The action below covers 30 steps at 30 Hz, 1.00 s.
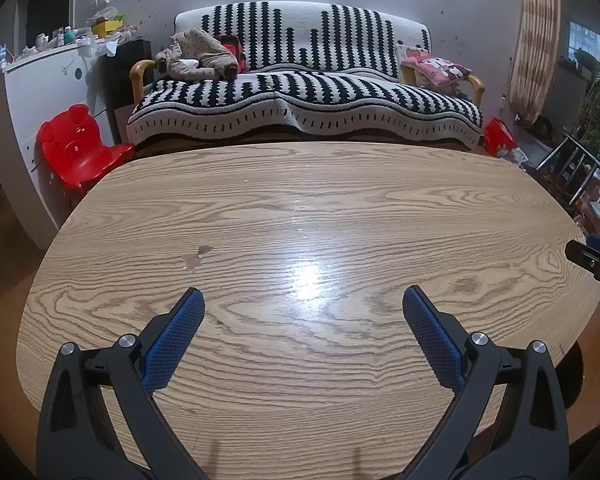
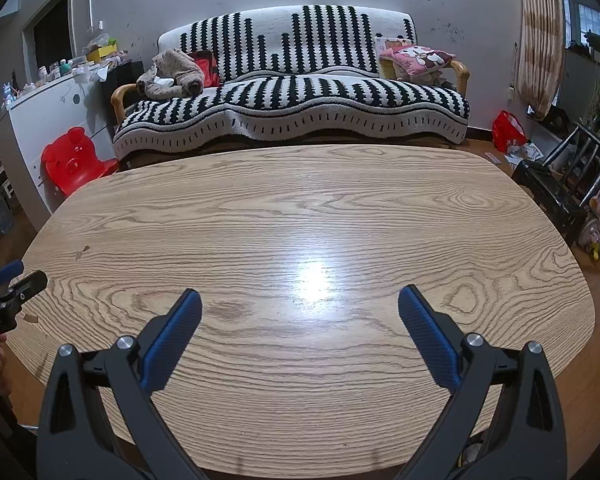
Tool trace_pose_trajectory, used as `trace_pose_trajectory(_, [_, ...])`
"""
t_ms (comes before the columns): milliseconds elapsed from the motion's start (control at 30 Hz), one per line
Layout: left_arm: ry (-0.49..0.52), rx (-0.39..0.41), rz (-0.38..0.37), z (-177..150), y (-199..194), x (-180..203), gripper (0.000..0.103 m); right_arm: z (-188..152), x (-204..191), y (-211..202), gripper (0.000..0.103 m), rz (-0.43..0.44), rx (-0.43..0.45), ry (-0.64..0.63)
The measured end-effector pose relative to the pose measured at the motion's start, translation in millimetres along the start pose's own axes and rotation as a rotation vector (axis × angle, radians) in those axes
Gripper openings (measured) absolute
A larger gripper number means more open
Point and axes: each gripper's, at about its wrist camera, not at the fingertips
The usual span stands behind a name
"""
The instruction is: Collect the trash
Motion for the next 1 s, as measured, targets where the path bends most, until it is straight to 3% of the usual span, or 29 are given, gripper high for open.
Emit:
trace_pose_trajectory(433, [-0.001,-0.013,0.009,-0.6,0.8,0.6,0.096,-0.2,0.2,0.4,0.095,0.002,-0.003,-0.004])
trace_pose_trajectory(567, [-0.016,-0.015,-0.028,-2.1,-1.2,0.2,0.096,-0.6,0.2,0.2,0.095,0.004,-0.003,-0.005])
trace_pose_trajectory(800, [0.008,0.007,0.007,-1.8,-3.3,5.3,0.096,-0.4,0.2,0.4,0.095,0.003,-0.004,-0.004])
trace_pose_trajectory(1000, [-0.008,-0.037,0.017,-0.1,4.4,3.3,0.096,-1.9,1.2,0.2,0.095,0.006,-0.005,-0.007])
Point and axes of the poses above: each gripper's, at about its wrist camera, not at the fingertips, and y roughly the way its jaws point, x to its right, z to its top, and after that the axes turned 3 degrees about -y, right-handed
